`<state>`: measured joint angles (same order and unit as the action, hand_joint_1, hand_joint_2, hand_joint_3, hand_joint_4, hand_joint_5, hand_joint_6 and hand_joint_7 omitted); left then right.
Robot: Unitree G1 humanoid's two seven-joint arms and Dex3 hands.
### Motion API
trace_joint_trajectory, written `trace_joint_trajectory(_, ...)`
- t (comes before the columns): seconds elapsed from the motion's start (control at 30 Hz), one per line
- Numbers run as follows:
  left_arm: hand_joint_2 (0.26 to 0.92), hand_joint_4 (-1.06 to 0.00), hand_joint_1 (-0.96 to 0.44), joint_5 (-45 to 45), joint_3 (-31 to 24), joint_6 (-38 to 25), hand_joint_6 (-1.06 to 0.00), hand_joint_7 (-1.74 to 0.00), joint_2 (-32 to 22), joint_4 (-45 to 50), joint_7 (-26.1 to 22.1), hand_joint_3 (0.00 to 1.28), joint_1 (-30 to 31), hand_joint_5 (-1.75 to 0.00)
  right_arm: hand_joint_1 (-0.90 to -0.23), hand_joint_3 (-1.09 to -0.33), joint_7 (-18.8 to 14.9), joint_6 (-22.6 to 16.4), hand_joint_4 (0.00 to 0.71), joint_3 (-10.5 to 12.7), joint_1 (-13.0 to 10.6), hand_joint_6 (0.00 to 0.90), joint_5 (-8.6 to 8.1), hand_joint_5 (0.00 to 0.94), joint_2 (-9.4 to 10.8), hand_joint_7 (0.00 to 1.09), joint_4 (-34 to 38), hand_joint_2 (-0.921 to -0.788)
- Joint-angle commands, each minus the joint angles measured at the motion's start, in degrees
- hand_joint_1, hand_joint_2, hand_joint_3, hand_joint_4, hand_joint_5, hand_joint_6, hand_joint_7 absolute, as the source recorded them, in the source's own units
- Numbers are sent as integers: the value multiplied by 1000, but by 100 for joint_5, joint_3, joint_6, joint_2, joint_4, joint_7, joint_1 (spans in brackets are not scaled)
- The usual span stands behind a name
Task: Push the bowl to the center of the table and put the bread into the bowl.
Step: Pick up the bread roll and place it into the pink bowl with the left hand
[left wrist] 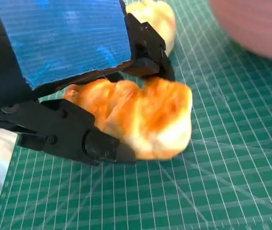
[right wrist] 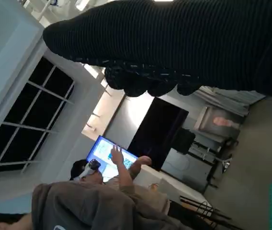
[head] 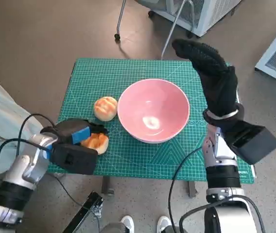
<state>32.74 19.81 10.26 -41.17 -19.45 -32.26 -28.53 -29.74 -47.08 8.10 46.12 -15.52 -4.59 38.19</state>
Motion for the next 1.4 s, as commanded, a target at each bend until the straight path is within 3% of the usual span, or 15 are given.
trace_joint_trajectory(0.03,920,-642,-4,-292,-277,-76,-585,-1243,-167,319,-287,105,-71,-1163,-664,-776,49,109,315,-18,-152,-1,34,7,-45,919,-1,-921)
trace_joint_trajectory(0.33,920,-630,1,-1099,-1050,-417,-612,-1204,-215,1289,-613,99,-171,-1216,-661,-773,32,150,315,-9,-155,-1,-4,7,-63,917,11,-921)
trace_joint_trajectory(0.67,920,-634,1,-1744,-1491,-369,-611,-1157,50,1864,-477,101,-872,-1259,-661,-769,-5,201,316,21,-135,0,-62,8,-133,916,-5,-921)
trace_joint_trajectory(0.83,920,-607,0,-1721,-1377,-111,-568,-1257,404,1743,-151,130,-1394,-1231,-667,-766,-33,182,316,35,-131,-1,-103,8,-153,914,13,-921)
trace_joint_trajectory(1.03,920,-650,0,-1392,-1021,364,-597,-1250,964,1203,429,97,-1920,-1161,-670,-762,-54,150,315,51,-126,0,-128,7,-172,908,66,-921)
trace_joint_trajectory(1.4,916,-602,0,-846,-301,944,-623,-1112,1775,-527,879,119,-2820,-1326,-671,-755,-43,60,304,68,-174,-1,-116,1,-236,886,36,-921)
